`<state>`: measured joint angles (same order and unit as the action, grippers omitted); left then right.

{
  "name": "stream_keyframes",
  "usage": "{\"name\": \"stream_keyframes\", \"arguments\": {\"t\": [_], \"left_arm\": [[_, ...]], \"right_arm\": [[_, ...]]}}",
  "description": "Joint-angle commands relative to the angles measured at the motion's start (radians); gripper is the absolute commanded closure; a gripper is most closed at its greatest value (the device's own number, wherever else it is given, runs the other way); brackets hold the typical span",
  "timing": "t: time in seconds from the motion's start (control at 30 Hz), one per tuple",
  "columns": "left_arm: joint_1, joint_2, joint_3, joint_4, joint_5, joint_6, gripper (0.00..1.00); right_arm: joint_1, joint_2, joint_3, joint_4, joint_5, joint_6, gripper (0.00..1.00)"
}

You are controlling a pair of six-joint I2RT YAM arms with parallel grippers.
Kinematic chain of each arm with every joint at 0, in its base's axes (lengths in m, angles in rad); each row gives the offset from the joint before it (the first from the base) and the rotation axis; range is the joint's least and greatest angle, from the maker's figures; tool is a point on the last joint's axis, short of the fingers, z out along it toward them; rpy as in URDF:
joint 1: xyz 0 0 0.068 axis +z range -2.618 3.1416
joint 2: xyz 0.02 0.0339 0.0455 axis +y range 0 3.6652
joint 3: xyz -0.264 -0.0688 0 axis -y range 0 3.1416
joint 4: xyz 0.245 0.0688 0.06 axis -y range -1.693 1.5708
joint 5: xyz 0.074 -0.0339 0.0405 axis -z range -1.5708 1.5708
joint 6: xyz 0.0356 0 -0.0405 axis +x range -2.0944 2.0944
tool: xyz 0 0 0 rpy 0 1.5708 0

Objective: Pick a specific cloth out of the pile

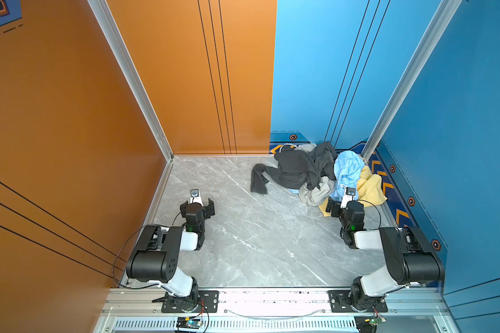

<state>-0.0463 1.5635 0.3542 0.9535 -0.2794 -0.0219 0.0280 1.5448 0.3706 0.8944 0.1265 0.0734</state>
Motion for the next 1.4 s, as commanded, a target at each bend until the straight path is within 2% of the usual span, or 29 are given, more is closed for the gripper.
{"name": "stream_keyframes", "arguments": {"t": [0.0, 0.37, 0.67, 0.97, 1.37], "left_arm": [[0.006, 0.003, 0.009, 0.01, 0.02, 0.006, 0.02], [0.023, -0.008, 0.005, 0.003, 0.054, -0.002, 0.02], [0.043, -0.107, 0.057, -0.175, 0.088, -0.015, 0.02], [0.044, -0.229, 0.182, -0.442, 0.139, -0.021, 0.02], [-0.022, -0.274, 0.446, -0.777, 0.237, -0.034, 0.02]], "right_arm": [[0.0, 0.003, 0.006, 0.011, -0.013, -0.017, 0.0], [0.017, -0.004, 0.004, 0.005, 0.01, -0.031, 0.0], [0.037, -0.099, -0.004, -0.059, 0.051, -0.04, 0.0], [0.061, -0.235, 0.033, -0.256, 0.083, -0.037, 0.0], [0.098, -0.355, 0.248, -0.621, 0.158, -0.022, 0.0]]}}
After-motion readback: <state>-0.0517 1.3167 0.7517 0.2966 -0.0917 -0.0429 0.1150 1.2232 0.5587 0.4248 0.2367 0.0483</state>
